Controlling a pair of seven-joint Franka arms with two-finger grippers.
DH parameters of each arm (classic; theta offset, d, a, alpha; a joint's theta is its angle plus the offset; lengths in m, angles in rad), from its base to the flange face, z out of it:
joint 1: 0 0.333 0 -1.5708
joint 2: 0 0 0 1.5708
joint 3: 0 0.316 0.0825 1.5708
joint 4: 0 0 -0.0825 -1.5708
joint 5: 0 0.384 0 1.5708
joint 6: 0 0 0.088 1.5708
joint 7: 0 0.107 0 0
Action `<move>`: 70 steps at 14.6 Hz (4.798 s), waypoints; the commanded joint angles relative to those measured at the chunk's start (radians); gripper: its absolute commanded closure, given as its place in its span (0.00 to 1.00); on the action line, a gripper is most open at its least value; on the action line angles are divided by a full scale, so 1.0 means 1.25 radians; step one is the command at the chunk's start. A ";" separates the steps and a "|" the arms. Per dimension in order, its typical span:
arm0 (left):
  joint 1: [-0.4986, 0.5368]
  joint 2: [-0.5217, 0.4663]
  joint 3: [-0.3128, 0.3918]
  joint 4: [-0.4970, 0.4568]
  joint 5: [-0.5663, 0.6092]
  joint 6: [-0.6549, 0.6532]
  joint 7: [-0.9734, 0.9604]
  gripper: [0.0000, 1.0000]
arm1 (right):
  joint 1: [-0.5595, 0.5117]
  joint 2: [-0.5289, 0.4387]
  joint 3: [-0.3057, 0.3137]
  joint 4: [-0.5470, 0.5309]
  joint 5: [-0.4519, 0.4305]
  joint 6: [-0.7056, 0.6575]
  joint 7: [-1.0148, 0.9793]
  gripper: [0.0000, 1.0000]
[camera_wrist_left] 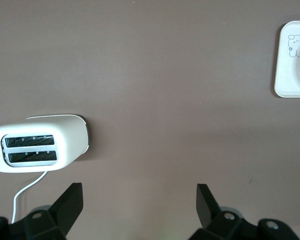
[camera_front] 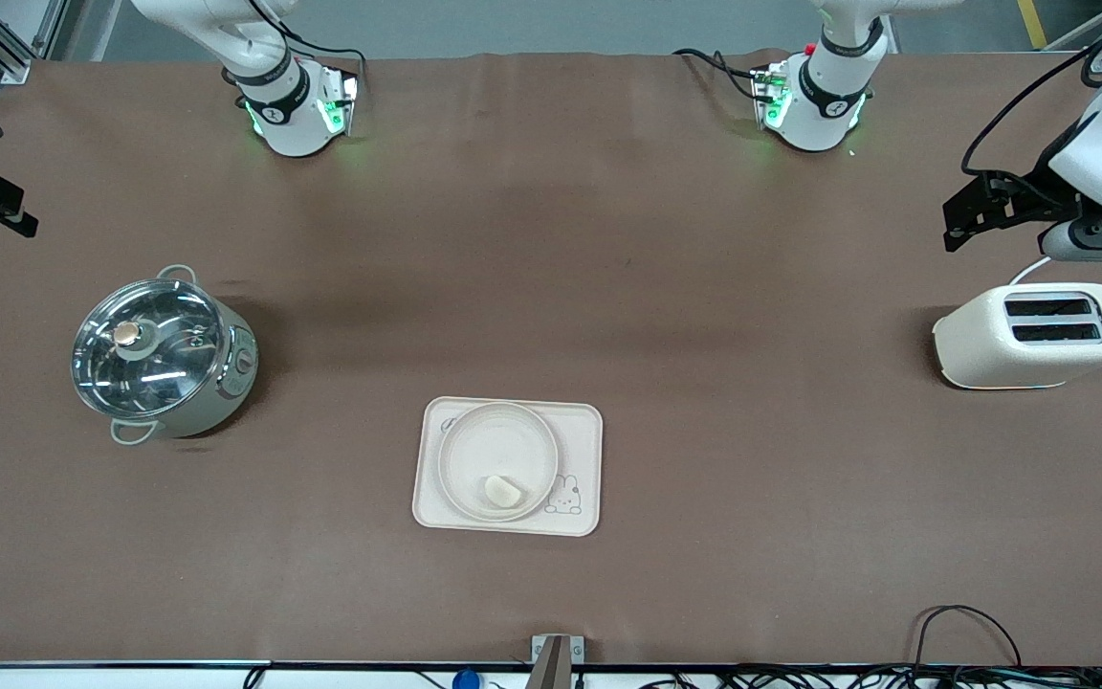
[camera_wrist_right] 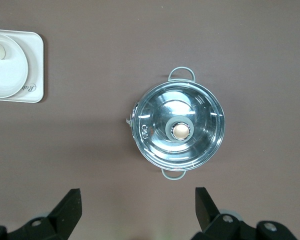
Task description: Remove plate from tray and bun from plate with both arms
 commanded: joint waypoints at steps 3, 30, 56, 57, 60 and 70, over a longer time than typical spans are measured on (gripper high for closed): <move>0.006 0.004 0.000 0.020 -0.006 -0.003 -0.002 0.00 | 0.001 -0.007 0.003 -0.011 -0.002 0.011 0.004 0.00; 0.050 0.066 0.019 0.051 -0.009 0.013 0.008 0.00 | 0.209 0.327 0.001 -0.093 0.301 0.501 0.307 0.00; 0.068 0.052 0.019 0.049 -0.002 0.005 0.007 0.00 | 0.363 0.684 0.026 0.001 0.540 0.749 0.342 0.79; 0.069 0.054 0.019 0.049 -0.002 0.005 0.007 0.00 | 0.364 0.684 0.026 0.000 0.538 0.754 0.336 0.95; 0.067 0.060 0.018 0.048 -0.002 0.005 0.001 0.00 | 0.354 0.684 0.027 0.001 0.540 0.754 0.309 1.00; 0.068 0.052 0.018 0.049 -0.002 0.005 0.011 0.00 | 0.344 0.615 0.059 -0.016 0.635 0.724 0.257 1.00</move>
